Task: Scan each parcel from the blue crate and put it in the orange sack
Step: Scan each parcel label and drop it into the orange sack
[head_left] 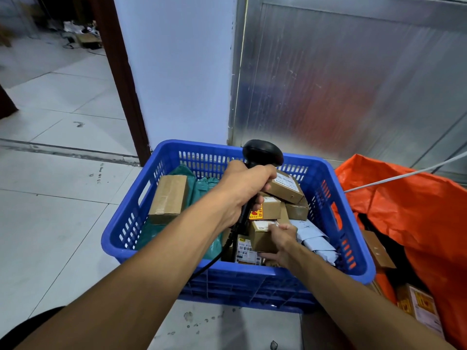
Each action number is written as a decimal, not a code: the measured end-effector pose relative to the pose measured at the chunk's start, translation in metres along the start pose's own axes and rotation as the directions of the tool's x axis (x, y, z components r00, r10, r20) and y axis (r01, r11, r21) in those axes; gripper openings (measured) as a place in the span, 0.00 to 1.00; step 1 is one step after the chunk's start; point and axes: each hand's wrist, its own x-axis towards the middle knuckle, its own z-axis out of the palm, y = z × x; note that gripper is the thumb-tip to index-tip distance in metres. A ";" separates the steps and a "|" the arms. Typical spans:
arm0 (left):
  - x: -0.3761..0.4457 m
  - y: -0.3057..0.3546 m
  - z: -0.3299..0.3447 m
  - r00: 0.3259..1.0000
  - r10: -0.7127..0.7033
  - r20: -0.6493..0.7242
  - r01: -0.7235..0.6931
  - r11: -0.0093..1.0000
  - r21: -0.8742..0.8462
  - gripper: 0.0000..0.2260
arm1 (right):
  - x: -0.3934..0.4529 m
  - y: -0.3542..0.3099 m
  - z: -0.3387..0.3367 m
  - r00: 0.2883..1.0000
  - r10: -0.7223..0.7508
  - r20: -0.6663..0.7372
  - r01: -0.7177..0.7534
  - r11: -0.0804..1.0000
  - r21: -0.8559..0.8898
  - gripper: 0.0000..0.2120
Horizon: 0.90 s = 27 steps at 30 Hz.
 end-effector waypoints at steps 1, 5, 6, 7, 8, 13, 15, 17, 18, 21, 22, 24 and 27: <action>0.001 0.000 0.001 1.000 0.000 0.000 0.000 1.000 0.005 0.03 | 0.000 -0.002 -0.004 1.000 -0.002 -0.014 0.002 1.000 -0.003 0.15; 0.002 -0.002 0.003 1.000 -0.001 0.003 0.001 1.000 0.013 0.03 | -0.002 -0.009 -0.018 0.999 0.035 -0.033 -0.037 0.998 -0.052 0.18; 0.001 -0.002 0.004 1.000 0.000 0.006 0.000 1.000 0.016 0.03 | -0.003 -0.011 -0.021 0.999 0.047 -0.021 -0.048 0.997 -0.063 0.17; 0.001 -0.003 0.005 1.000 -0.001 0.008 0.000 1.000 0.020 0.02 | -0.005 -0.012 -0.024 0.998 0.057 -0.002 -0.057 0.996 -0.073 0.16; 0.000 -0.003 0.005 1.000 -0.001 0.010 0.001 1.000 0.023 0.02 | -0.007 -0.014 -0.027 0.998 0.063 0.015 -0.061 0.995 -0.084 0.15; 0.000 -0.004 0.006 1.000 0.007 -0.006 -0.006 0.999 0.051 0.03 | -0.019 -0.021 -0.046 0.997 0.058 0.040 -0.053 0.993 -0.108 0.19; 0.000 -0.005 0.008 1.000 0.013 -0.014 -0.012 0.998 0.065 0.03 | -0.023 -0.026 -0.055 0.998 0.060 0.027 -0.057 0.992 -0.112 0.21; 0.000 -0.007 0.009 1.000 0.015 -0.014 -0.013 0.997 0.080 0.04 | -0.027 -0.030 -0.064 0.999 0.048 0.012 -0.046 0.989 -0.137 0.21; 0.000 -0.008 0.009 1.000 0.016 -0.015 -0.014 0.996 0.089 0.04 | -0.030 -0.033 -0.069 1.000 0.022 0.004 -0.022 0.987 -0.162 0.20; 0.001 -0.009 0.010 1.000 0.020 -0.008 -0.019 0.993 0.118 0.04 | -0.038 -0.042 -0.084 0.998 -0.069 0.006 0.068 0.971 -0.231 0.17; 0.001 -0.010 0.011 1.000 0.021 -0.004 -0.020 0.992 0.125 0.03 | -0.044 -0.047 -0.088 0.996 -0.092 0.018 0.094 0.964 -0.249 0.14; 0.002 -0.011 0.013 1.000 0.028 0.001 -0.028 0.989 0.143 0.03 | -0.055 -0.059 -0.094 0.991 -0.125 0.052 0.135 0.949 -0.285 0.09; 0.003 -0.014 0.016 0.999 0.032 0.012 -0.034 0.985 0.168 0.05 | -0.065 -0.078 -0.100 0.976 -0.199 0.092 0.218 0.932 -0.291 0.08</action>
